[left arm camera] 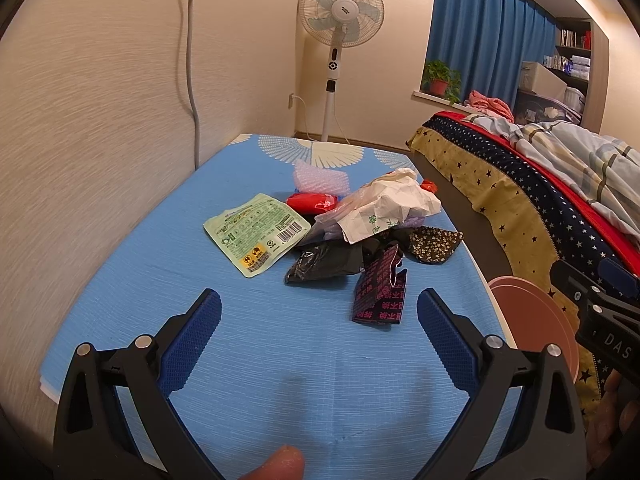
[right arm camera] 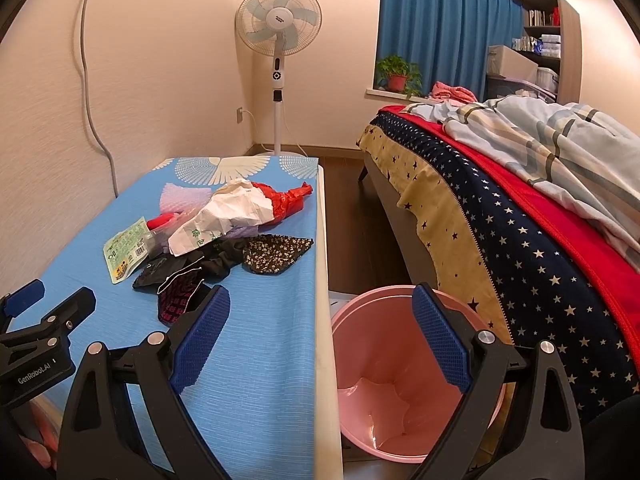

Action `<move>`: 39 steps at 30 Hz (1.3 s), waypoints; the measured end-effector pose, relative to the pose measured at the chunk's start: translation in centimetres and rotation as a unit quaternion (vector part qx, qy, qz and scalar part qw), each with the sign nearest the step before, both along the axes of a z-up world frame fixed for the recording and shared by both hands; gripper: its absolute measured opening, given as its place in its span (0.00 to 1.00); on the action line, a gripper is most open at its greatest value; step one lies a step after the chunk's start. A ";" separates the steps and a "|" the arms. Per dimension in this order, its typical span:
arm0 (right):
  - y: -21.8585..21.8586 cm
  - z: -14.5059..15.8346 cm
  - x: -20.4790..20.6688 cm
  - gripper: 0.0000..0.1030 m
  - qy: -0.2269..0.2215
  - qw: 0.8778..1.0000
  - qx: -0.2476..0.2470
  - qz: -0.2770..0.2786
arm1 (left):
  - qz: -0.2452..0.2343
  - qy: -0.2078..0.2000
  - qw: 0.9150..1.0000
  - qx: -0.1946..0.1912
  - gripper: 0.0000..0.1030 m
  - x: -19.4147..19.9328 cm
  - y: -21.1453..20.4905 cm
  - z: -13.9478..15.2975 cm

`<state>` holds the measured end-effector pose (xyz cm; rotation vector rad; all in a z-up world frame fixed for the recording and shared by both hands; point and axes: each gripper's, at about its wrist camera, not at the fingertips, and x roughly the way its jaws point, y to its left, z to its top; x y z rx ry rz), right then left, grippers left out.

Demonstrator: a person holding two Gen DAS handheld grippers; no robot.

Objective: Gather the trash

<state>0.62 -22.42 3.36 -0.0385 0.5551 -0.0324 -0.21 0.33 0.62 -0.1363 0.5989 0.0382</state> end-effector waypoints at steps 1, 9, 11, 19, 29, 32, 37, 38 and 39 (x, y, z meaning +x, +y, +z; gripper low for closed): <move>0.0 0.0 0.0 0.88 0.000 1.000 0.000 0.000 | 0.000 0.000 1.000 0.000 0.92 0.0 0.0 0.0; 0.1 0.2 0.0 0.88 -0.001 1.000 -0.002 0.001 | 0.000 0.000 1.000 0.000 0.92 0.0 0.0 0.0; 0.1 0.2 0.0 0.88 -0.001 1.000 -0.002 0.001 | 0.000 0.000 1.000 0.000 0.92 0.0 0.0 0.0; 0.1 0.2 0.0 0.88 -0.001 1.000 -0.002 0.001 | 0.000 0.000 1.000 0.000 0.92 0.0 0.0 0.0; 0.2 0.1 0.0 0.88 0.001 1.000 0.001 0.001 | 0.002 0.000 1.000 0.000 0.92 0.0 0.0 0.0; 0.2 0.1 0.1 0.88 0.003 1.000 0.005 0.003 | 0.004 0.003 1.000 -0.003 0.92 0.1 0.0 0.1; 0.0 -0.1 0.3 0.81 0.009 1.000 0.015 0.008 | 0.011 0.005 1.000 -0.007 0.92 0.0 0.1 0.1; 0.0 -0.1 0.4 0.78 0.011 1.000 0.018 0.010 | 0.013 0.005 1.000 -0.009 0.92 0.1 0.3 0.0; 0.0 -0.2 0.4 0.75 0.013 1.000 0.020 0.013 | 0.014 0.005 1.000 -0.010 0.92 0.2 0.4 0.0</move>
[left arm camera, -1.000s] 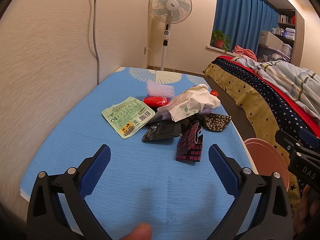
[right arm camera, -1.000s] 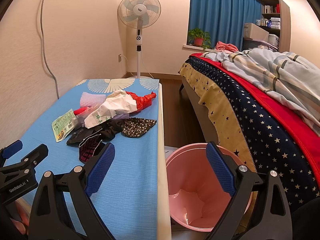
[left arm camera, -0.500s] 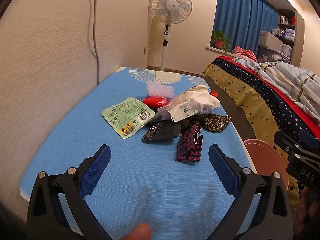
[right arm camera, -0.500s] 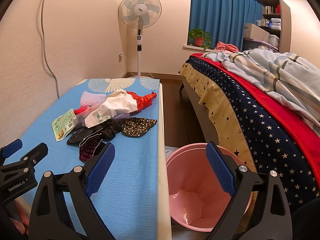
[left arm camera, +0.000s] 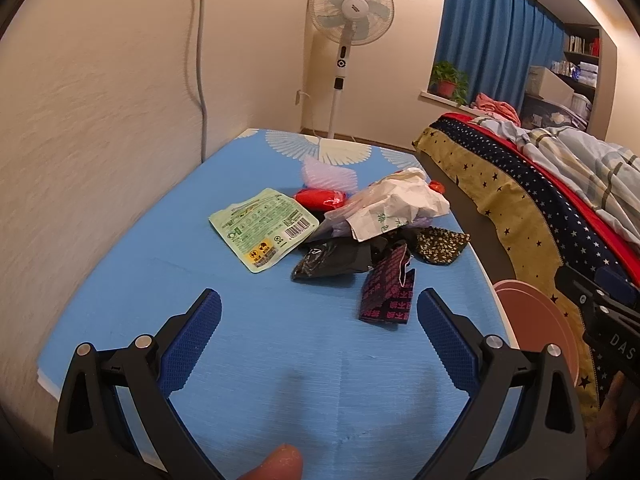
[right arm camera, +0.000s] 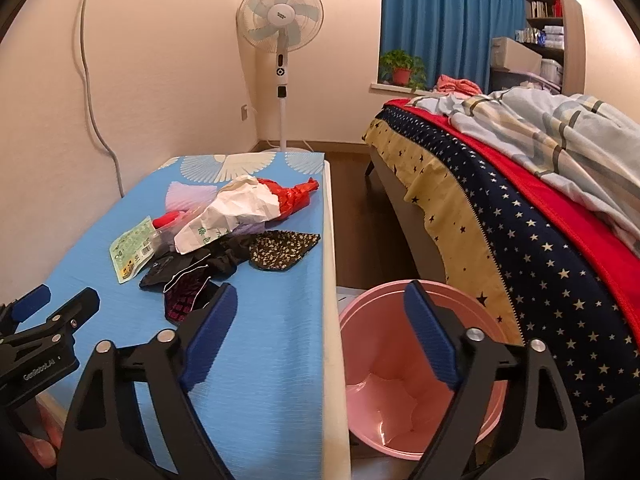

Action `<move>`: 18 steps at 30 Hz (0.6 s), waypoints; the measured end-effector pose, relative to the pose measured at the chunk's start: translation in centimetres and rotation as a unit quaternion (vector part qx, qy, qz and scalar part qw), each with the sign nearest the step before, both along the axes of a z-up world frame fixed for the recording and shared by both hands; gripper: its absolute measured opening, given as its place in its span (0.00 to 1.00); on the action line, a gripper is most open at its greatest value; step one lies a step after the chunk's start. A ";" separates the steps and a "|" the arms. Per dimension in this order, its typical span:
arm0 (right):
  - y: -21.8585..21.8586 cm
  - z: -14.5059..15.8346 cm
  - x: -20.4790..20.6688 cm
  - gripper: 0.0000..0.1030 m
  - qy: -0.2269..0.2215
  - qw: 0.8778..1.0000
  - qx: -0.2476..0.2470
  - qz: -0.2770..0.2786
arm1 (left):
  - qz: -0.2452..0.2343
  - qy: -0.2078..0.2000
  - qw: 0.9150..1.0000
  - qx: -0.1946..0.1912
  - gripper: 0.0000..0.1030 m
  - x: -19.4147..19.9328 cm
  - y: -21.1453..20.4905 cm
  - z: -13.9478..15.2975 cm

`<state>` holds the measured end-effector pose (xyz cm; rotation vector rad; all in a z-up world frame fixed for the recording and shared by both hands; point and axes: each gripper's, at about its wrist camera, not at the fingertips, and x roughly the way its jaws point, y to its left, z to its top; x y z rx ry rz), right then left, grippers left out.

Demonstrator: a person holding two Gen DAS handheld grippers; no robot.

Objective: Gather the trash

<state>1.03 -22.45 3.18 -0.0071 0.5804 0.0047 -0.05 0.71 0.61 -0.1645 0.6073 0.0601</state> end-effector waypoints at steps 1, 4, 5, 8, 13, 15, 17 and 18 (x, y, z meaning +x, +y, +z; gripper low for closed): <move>0.0 0.0 0.1 0.73 0.001 1.000 0.002 0.003 | 0.003 -0.001 1.000 0.000 0.92 0.1 0.1 0.0; -0.2 -0.1 0.5 0.64 0.009 1.000 0.019 0.014 | 0.008 -0.006 1.000 -0.002 0.88 0.4 0.3 0.1; -0.3 -0.1 0.7 0.60 0.011 1.000 0.024 0.016 | 0.009 -0.008 1.000 -0.002 0.87 0.5 0.3 0.2; -0.5 0.3 1.5 0.47 0.017 0.999 0.040 0.032 | 0.011 -0.011 1.000 -0.004 0.80 1.1 0.5 0.4; -0.5 1.8 3.3 0.35 0.017 0.997 0.047 0.054 | 0.010 -0.015 1.000 -0.004 0.66 2.4 0.7 1.1; -0.6 2.5 4.2 0.30 0.015 0.997 0.044 0.061 | 0.006 -0.017 1.000 -0.007 0.65 3.2 0.8 1.6; -0.9 3.1 5.5 0.28 0.017 0.997 0.048 0.066 | 0.001 -0.014 1.000 -0.011 0.59 3.9 0.9 2.0; -1.0 3.4 6.3 0.27 0.019 0.996 0.051 0.067 | -0.003 -0.012 1.000 -0.012 0.55 4.4 1.0 2.3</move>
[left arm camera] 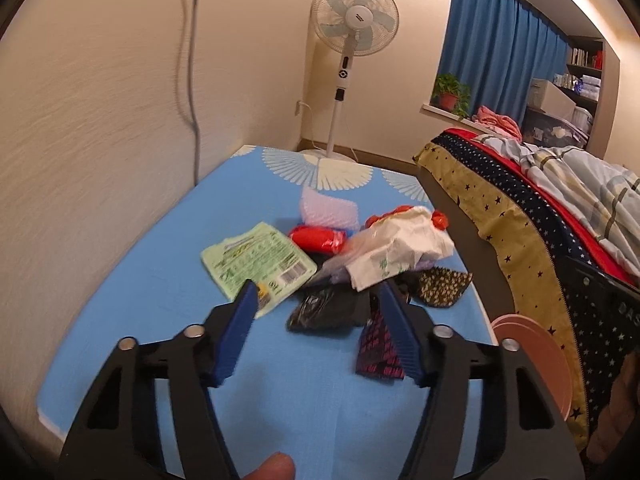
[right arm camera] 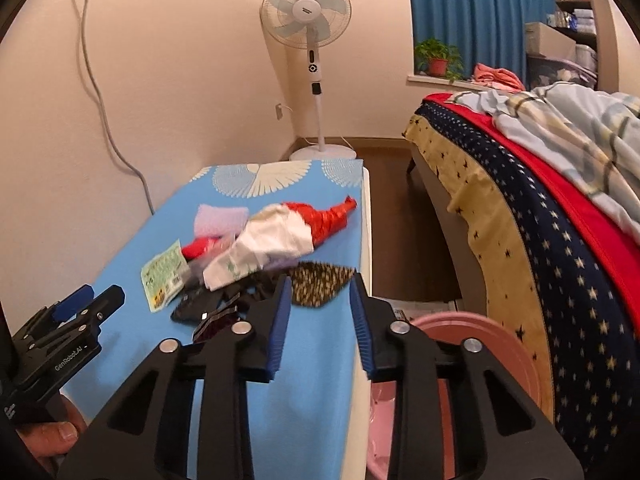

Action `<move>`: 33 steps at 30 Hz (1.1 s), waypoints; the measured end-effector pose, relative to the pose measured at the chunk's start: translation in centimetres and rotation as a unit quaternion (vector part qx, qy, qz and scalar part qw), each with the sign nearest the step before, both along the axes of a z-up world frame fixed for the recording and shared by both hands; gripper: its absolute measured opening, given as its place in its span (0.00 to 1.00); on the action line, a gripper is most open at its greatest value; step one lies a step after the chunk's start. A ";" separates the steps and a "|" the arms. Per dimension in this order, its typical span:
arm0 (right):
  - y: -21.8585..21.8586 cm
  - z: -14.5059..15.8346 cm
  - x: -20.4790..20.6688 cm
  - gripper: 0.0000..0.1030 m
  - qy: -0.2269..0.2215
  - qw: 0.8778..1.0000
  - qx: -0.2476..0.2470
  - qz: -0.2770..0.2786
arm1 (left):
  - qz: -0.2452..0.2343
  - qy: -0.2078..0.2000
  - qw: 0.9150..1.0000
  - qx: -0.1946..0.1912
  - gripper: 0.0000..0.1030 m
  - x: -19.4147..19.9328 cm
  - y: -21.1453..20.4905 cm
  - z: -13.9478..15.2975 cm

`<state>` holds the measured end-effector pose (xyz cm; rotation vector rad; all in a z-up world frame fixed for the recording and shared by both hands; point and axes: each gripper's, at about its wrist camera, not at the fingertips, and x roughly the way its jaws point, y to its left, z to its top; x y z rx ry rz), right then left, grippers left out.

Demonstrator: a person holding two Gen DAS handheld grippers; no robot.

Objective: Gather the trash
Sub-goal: 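Grasp the floral cloth with the right tool while the left tool grasps the pink foam mesh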

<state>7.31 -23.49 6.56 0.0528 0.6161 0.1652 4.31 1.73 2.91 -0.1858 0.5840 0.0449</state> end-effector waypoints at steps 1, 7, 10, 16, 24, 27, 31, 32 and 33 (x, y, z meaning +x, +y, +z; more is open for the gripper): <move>-0.1 0.2 0.7 0.26 0.002 1.000 0.004 0.001 | -0.004 0.002 1.000 -0.001 0.50 0.6 0.2 0.4; -0.5 0.7 6.0 0.21 0.014 1.000 0.015 0.012 | -0.014 0.023 0.999 -0.020 0.34 5.4 2.3 2.8; -0.9 0.2 8.1 0.21 0.011 1.000 0.012 0.011 | -0.030 0.019 0.999 -0.010 0.33 7.8 3.0 4.2; -1.7 -3.0 10.3 0.21 0.018 1.000 0.018 0.017 | -0.081 0.004 0.996 0.026 0.33 11.4 2.5 3.9; -0.1 -8.0 12.8 0.27 0.066 0.996 0.006 0.064 | -0.079 0.037 0.996 -0.015 0.33 15.2 3.5 -1.1; 1.1 -9.2 13.4 0.44 0.083 0.993 -0.014 0.086 | -0.074 0.047 0.996 -0.015 0.35 16.2 3.9 -2.3; 1.8 -10.2 13.9 0.49 0.095 0.990 -0.036 0.095 | -0.065 0.059 0.996 -0.030 0.52 17.4 4.5 -3.6; 2.0 -10.4 14.0 0.49 0.098 0.990 -0.045 0.095 | -0.065 0.061 0.995 -0.033 0.52 17.6 4.7 -3.7; 2.0 -10.6 14.1 0.49 0.100 0.989 -0.048 0.096 | -0.065 0.063 0.995 -0.039 0.52 17.9 4.7 -3.9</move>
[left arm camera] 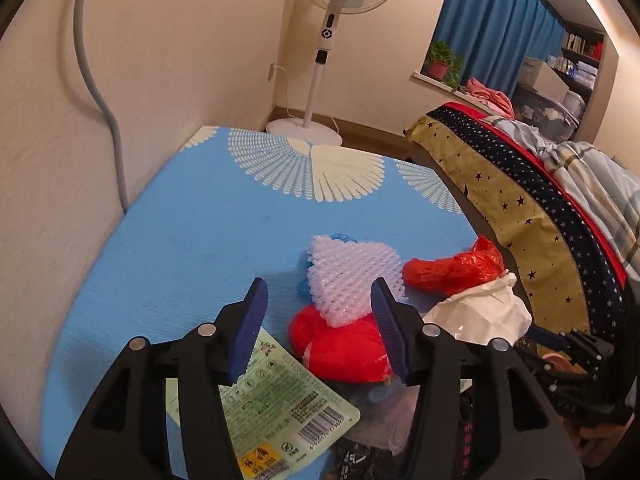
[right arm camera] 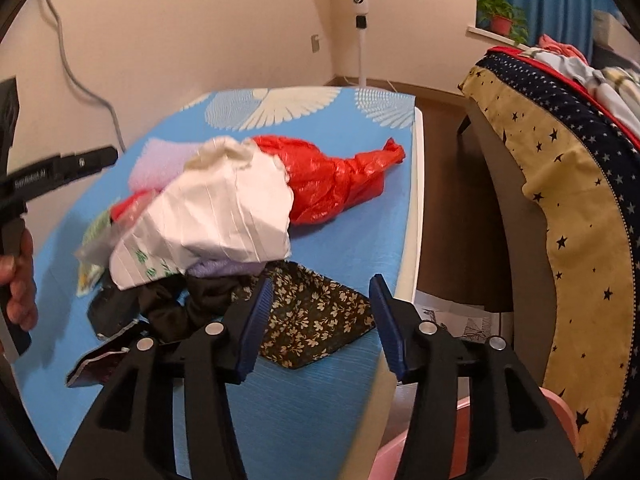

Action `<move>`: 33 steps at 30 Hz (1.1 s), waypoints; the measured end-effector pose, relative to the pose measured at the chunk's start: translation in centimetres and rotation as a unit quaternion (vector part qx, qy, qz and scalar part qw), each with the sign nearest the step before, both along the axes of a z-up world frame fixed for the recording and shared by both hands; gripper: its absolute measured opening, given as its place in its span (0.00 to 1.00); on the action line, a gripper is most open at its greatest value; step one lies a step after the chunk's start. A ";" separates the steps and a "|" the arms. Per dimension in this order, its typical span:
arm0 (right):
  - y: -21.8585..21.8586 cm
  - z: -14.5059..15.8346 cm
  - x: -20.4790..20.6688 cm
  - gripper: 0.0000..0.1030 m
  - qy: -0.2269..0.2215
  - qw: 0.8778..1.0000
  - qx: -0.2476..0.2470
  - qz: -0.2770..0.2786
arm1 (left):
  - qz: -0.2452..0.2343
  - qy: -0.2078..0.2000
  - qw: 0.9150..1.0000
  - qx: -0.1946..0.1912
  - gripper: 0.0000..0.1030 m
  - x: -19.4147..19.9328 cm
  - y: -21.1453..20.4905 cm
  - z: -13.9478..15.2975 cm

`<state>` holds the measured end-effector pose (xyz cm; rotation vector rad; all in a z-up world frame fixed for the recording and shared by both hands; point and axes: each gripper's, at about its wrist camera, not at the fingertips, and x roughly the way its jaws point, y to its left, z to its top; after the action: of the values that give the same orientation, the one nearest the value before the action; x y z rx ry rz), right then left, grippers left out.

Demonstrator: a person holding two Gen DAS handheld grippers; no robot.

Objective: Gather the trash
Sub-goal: 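Grasp the floral cloth with the right tool while the left tool grasps the pink foam mesh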

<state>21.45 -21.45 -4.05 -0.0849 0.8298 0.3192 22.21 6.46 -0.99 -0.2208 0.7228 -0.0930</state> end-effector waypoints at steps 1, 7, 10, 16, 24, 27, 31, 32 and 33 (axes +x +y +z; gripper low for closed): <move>0.0 -0.2 0.1 0.49 0.004 1.000 -0.002 0.001 | 0.000 0.002 1.000 -0.001 0.52 0.2 0.1 -0.1; 0.3 -0.9 0.4 0.49 0.015 1.000 -0.017 0.010 | -0.003 0.024 1.000 -0.013 0.52 1.9 -0.1 -1.4; 0.4 -1.5 0.5 0.49 0.022 0.999 -0.025 0.014 | -0.007 0.029 0.999 -0.019 0.52 2.2 -0.2 -2.0; 1.1 -2.0 0.1 0.30 0.024 0.999 -0.034 0.032 | -0.022 0.038 0.999 -0.030 0.32 2.6 -0.9 -2.4; 1.4 -0.9 -1.3 0.02 0.018 0.998 -0.010 0.059 | -0.027 0.027 0.999 -0.025 0.11 1.6 -1.1 -1.2; 0.7 0.4 -2.0 0.02 0.014 0.998 0.020 0.053 | -0.018 0.013 0.999 -0.027 0.11 0.3 -0.7 -0.1; 0.5 2.6 -3.4 0.02 0.000 0.998 0.039 0.059 | -0.006 0.000 1.000 -0.017 0.11 -1.4 -0.2 1.4; 0.6 3.3 -4.0 0.02 -0.005 0.997 0.046 0.064 | -0.005 -0.003 1.000 -0.014 0.11 -1.8 -0.1 1.8; 0.7 4.1 -4.5 0.02 -0.010 0.996 0.051 0.068 | -0.004 -0.006 1.000 -0.011 0.11 -2.2 -0.1 2.2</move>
<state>16.98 -20.73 0.01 -0.0501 0.7877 0.4879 20.03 6.36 1.19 -0.2384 0.7112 -0.1103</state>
